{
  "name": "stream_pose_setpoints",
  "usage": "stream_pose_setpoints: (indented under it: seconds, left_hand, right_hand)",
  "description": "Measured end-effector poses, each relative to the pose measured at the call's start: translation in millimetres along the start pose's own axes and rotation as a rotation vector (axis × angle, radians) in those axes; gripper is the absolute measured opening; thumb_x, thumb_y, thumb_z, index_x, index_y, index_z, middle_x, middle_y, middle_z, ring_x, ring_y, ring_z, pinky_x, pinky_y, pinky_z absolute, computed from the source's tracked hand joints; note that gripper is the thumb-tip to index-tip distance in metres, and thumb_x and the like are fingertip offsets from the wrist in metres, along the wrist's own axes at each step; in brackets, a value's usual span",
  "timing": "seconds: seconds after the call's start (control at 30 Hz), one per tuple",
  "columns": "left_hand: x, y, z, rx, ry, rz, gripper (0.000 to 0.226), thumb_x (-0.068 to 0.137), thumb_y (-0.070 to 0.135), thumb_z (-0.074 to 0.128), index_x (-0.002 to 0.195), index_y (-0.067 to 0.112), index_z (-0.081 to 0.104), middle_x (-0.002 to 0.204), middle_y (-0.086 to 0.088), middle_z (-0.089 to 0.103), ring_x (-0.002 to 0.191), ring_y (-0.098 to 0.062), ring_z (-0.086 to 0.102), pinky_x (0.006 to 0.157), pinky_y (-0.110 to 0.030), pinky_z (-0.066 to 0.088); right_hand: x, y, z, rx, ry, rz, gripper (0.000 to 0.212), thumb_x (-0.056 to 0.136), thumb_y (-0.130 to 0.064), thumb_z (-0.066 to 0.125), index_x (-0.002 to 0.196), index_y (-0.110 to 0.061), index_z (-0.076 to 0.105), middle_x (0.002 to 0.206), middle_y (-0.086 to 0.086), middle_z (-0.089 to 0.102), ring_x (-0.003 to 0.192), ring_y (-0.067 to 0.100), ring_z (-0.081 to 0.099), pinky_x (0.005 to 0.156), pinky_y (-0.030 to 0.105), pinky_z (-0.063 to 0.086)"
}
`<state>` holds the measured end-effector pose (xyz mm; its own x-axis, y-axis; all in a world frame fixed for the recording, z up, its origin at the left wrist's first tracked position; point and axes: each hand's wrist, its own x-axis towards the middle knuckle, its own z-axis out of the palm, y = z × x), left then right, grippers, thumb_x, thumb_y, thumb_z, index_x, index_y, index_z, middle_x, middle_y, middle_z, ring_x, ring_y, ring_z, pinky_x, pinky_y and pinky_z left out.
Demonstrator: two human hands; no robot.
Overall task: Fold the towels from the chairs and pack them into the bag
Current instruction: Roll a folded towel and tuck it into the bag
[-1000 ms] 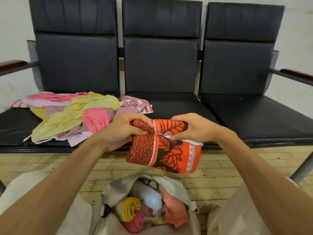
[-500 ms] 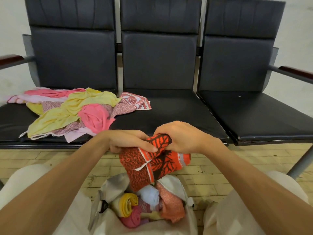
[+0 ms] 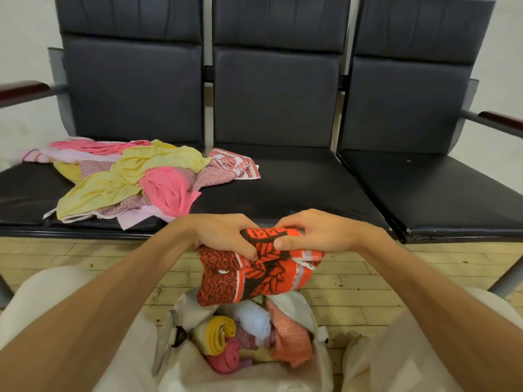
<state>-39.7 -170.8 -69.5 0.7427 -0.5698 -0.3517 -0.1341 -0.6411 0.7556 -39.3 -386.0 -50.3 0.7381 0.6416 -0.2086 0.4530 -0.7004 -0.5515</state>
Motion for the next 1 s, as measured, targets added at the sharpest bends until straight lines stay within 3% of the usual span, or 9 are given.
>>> stream_pose_setpoints:
  seconds: [0.1, 0.23, 0.4, 0.5, 0.67, 0.8, 0.9, 1.0]
  left_hand:
    - [4.2, 5.4, 1.6, 0.063, -0.026, 0.034, 0.017, 0.077, 0.012, 0.069, 0.093, 0.010, 0.066, 0.082, -0.001, 0.069, 0.077, -0.016, 0.067, 0.076, -0.035, 0.053]
    - [6.2, 0.7, -0.1, 0.119, -0.044, 0.016, 0.026, 0.074, 0.018, 0.073, 0.098, 0.011, 0.067, 0.092, -0.007, 0.074, 0.086, -0.025, 0.071, 0.083, -0.041, 0.057]
    - [5.1, -4.7, -5.0, 0.002, 0.014, -0.007, 0.041, 0.071, 0.022, 0.079, 0.108, 0.008, 0.067, 0.100, -0.009, 0.074, 0.093, -0.026, 0.071, 0.090, -0.043, 0.055]
    - [2.1, -10.0, -4.6, -0.155, -0.132, -0.046, 0.067, 0.062, 0.036, 0.086, 0.115, 0.002, 0.063, 0.111, -0.017, 0.070, 0.103, -0.034, 0.067, 0.097, -0.046, 0.050]
    - [0.3, -16.5, -8.4, -0.423, -0.261, -0.032, 0.092, 0.050, 0.039, 0.092, 0.122, -0.006, 0.057, 0.117, -0.026, 0.063, 0.097, -0.030, 0.066, 0.091, -0.039, 0.052]
    - [6.3, -16.5, -2.3, -0.327, -0.301, 0.004, 0.070, 0.063, 0.022, 0.081, 0.123, -0.003, 0.057, 0.120, -0.024, 0.063, 0.105, -0.035, 0.062, 0.098, -0.048, 0.047]
    - [11.3, -13.1, 2.0, -0.222, -0.222, 0.017, 0.062, 0.062, 0.018, 0.078, 0.118, -0.002, 0.060, 0.115, -0.023, 0.066, 0.103, -0.036, 0.064, 0.097, -0.051, 0.048]
    - [12.4, -13.2, 4.3, -0.156, -0.154, 0.032, 0.052, 0.062, 0.013, 0.075, 0.111, -0.002, 0.062, 0.106, -0.020, 0.070, 0.095, -0.033, 0.067, 0.088, -0.044, 0.053]
  right_hand:
    - [4.9, -2.9, -2.3, 0.095, -0.141, 0.068, 0.044, 0.081, -0.047, 0.070, 0.113, -0.017, 0.065, 0.106, 0.001, 0.072, 0.093, 0.015, 0.070, 0.086, 0.032, 0.058]
    - [9.1, 6.7, -2.2, 0.075, -0.266, 0.147, 0.033, 0.081, -0.020, 0.078, 0.109, -0.006, 0.068, 0.103, 0.007, 0.075, 0.092, 0.021, 0.073, 0.088, 0.038, 0.058]
    - [6.3, 6.8, -1.8, -0.121, -0.032, 0.022, 0.033, 0.077, -0.027, 0.081, 0.104, -0.017, 0.065, 0.101, -0.004, 0.072, 0.090, 0.010, 0.069, 0.080, 0.026, 0.057]
    - [0.7, 6.9, 4.7, -0.297, 0.140, -0.099, 0.029, 0.079, -0.036, 0.076, 0.100, -0.023, 0.061, 0.095, -0.010, 0.066, 0.087, 0.008, 0.064, 0.078, 0.033, 0.056]
    - [-9.9, 9.5, 4.1, -0.252, 0.247, -0.217, 0.023, 0.082, -0.036, 0.071, 0.098, -0.023, 0.062, 0.091, -0.009, 0.067, 0.084, 0.008, 0.064, 0.075, 0.038, 0.054]
    - [-13.1, 11.7, 4.9, -0.292, 0.259, -0.222, 0.029, 0.081, -0.050, 0.059, 0.099, -0.028, 0.062, 0.093, -0.012, 0.066, 0.087, 0.006, 0.063, 0.079, 0.038, 0.054]
    - [-10.1, 16.8, 5.4, -0.364, 0.252, -0.180, 0.027, 0.085, -0.045, 0.065, 0.106, -0.029, 0.061, 0.099, -0.013, 0.064, 0.094, 0.009, 0.061, 0.082, 0.040, 0.054]
    - [-7.5, 17.0, 3.5, -0.298, 0.121, -0.091, 0.036, 0.075, -0.046, 0.078, 0.101, -0.032, 0.057, 0.097, -0.014, 0.063, 0.088, 0.001, 0.061, 0.075, 0.024, 0.052]
